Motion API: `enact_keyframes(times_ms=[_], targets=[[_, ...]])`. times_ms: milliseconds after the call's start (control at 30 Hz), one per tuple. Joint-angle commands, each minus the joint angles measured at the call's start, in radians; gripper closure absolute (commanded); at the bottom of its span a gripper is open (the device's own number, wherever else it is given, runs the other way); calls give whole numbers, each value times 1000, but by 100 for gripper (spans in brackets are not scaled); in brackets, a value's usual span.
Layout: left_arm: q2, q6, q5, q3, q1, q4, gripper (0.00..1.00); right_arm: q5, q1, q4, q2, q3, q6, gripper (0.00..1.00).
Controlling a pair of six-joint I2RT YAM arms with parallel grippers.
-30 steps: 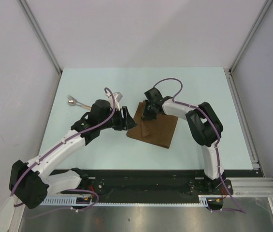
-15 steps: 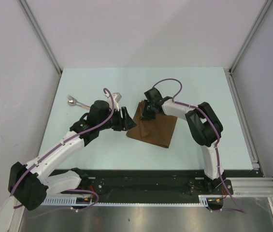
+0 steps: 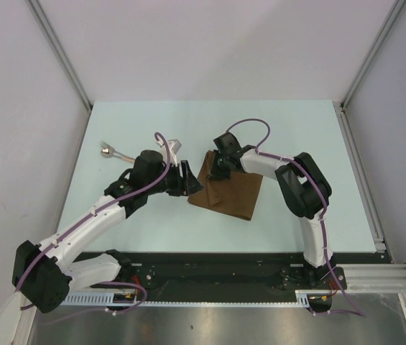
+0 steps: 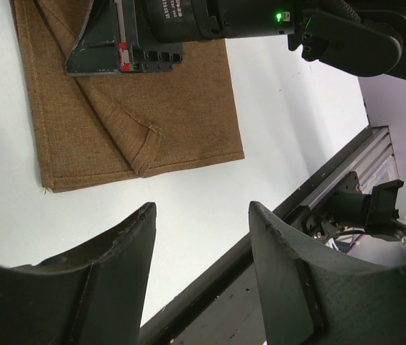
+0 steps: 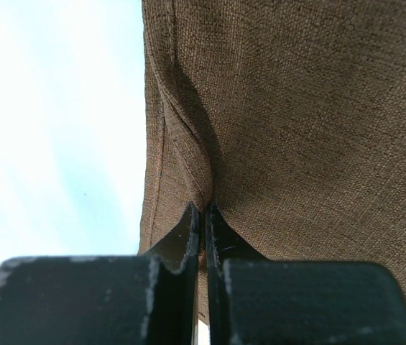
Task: Fold the napkin into a case and place the utensils inside
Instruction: Fold the rectangle-folded napkin at the center of the board.
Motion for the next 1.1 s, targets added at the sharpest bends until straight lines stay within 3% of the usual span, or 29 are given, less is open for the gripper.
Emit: enact_keyframes(times_ms=[0, 100, 167, 233, 333, 367, 567, 700, 767, 800, 933, 1067], targets=[[-27, 11, 15, -1, 7, 16, 41, -33, 1, 32, -11, 12, 12, 88], [-29, 16, 13, 2, 7, 10, 41, -77, 0, 53, -16, 14, -8, 61], [-27, 24, 7, 5, 7, 6, 40, -169, 2, 74, -63, 8, -26, 57], [-27, 31, -2, 11, 17, -6, 40, -209, 0, 120, -120, -15, -37, 46], [-29, 33, -1, 13, 27, -12, 40, -341, -57, 163, -250, -112, -23, 29], [-27, 33, -2, 13, 30, -10, 40, -349, -81, 164, -325, -197, -26, 29], [82, -2, 94, -9, 27, 68, 44, -255, -187, 64, -577, -446, -135, 32], [266, -48, 154, 34, 26, 131, 63, -306, -165, 186, -692, -638, -94, 58], [395, -41, 162, 97, 29, 100, 67, -306, -162, 222, -717, -725, -79, 62], [428, -33, 151, 118, 30, 85, 67, -307, -164, 242, -731, -753, -68, 62], [510, 10, 29, 161, 35, 31, 52, -301, -171, 282, -780, -846, -71, 60], [559, 73, -71, 209, 37, -48, 44, -309, -199, 329, -794, -909, -82, 65]])
